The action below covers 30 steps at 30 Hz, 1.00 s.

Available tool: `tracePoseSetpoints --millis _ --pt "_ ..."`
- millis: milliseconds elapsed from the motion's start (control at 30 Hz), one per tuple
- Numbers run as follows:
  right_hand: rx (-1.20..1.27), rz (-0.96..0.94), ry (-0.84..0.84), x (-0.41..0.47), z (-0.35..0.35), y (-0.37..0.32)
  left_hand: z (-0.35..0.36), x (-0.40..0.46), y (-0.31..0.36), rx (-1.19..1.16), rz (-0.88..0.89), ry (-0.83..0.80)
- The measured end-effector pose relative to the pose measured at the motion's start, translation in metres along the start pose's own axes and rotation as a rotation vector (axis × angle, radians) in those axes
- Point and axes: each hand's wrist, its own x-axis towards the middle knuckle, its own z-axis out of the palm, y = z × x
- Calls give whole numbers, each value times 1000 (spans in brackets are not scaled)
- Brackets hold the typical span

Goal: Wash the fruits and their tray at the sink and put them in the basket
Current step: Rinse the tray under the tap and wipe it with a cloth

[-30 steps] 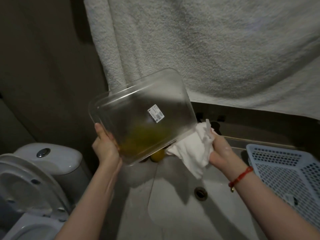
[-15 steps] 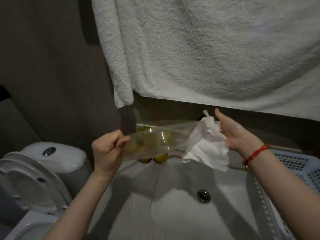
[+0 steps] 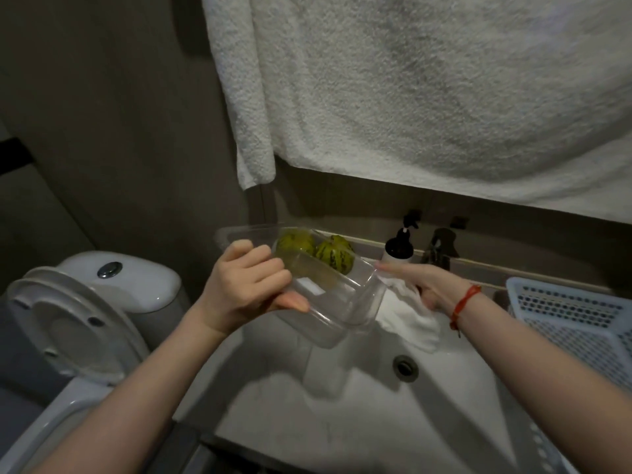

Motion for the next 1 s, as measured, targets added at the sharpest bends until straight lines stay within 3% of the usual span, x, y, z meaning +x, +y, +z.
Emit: tracePoseSetpoints --millis 100,200,333,400,433,533,567,600,667,733,900,1000 --pt "-74 48 97 8 9 8 1 -2 1 -17 25 -41" --pt "69 -42 218 11 14 10 0 -18 -1 -20 5 -114" --pt "274 -223 449 3 11 8 -10 -52 2 9 -205 -299" --pt "319 -312 537 -5 10 8 -13 -63 11 -69 -480 -346" --pt "349 -348 569 -11 11 8 -14 -63 19 -165 -707 -303" --pt "405 -421 654 -24 9 9 -10 -46 41 -802 -1631 88" --pt "426 -430 667 -28 8 10 -8 -38 45 -1001 -1841 203" --pt "441 -431 674 -31 7 12 -4 -29 48 -1123 -1946 175" --pt "444 -429 665 -34 5 19 8 -16 52 -1242 -2031 -39" --pt "492 -439 634 -38 -1 25 22 -8 58 -1190 -2111 -138" --pt "822 -359 337 -55 -26 38 41 -7 66 -1215 -2116 -221" --pt "931 -297 194 -61 -47 54 46 -5 65 -1211 -2126 -158"
